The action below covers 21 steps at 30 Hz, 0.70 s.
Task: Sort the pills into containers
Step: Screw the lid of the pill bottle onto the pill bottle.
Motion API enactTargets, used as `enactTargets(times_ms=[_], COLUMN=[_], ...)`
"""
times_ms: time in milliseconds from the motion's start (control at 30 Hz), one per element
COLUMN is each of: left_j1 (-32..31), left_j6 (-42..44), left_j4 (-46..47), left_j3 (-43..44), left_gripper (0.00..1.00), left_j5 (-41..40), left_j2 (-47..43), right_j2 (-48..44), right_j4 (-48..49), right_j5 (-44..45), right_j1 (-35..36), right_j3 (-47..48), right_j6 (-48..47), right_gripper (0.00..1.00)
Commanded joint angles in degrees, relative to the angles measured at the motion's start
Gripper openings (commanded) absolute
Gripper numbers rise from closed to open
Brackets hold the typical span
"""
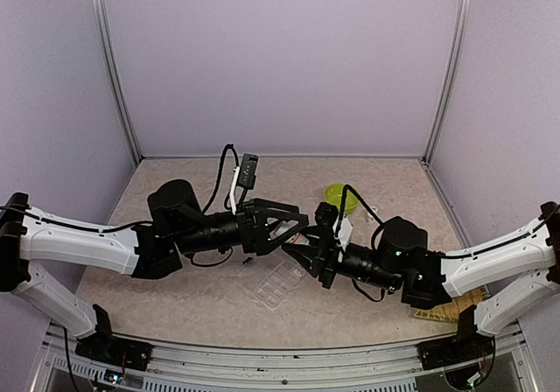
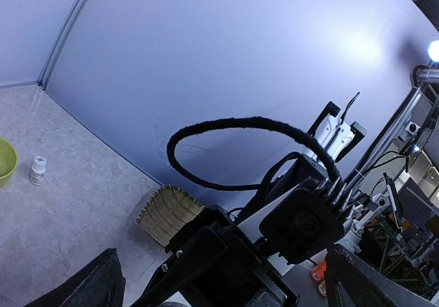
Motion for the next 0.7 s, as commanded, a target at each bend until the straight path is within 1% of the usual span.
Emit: enactTargets(times_ms=[0,200,500,667], left_j1=[-0.73,-0.64,-0.56,-0.47], left_j6=[0.34,0.52,0.72,0.44], left_j4=[4.78,3.73,0.29,-0.04], left_j3=[-0.34,-0.7,-0.9,-0.21], left_gripper=[0.99,0.99,0.99,0.99], left_j5=[2.02,0.89,-2.19,-1.71], left_j2=[-2.07,-2.56,-2.54,-1.57], right_j2=[1.77,0.78,-6.68,-7.98], right_j4=[0.56,1.88,-1.02,-2.35], right_j5=[-0.98,-0.73,5.08,7.24], right_j1=[0.05,0.05,0.05,0.05], right_j3=[0.67,-0.11,-2.12,-2.4], right_j6=[1.53,1.7,-1.24,-1.94], right_gripper=[0.0,0.0,0.0,0.0])
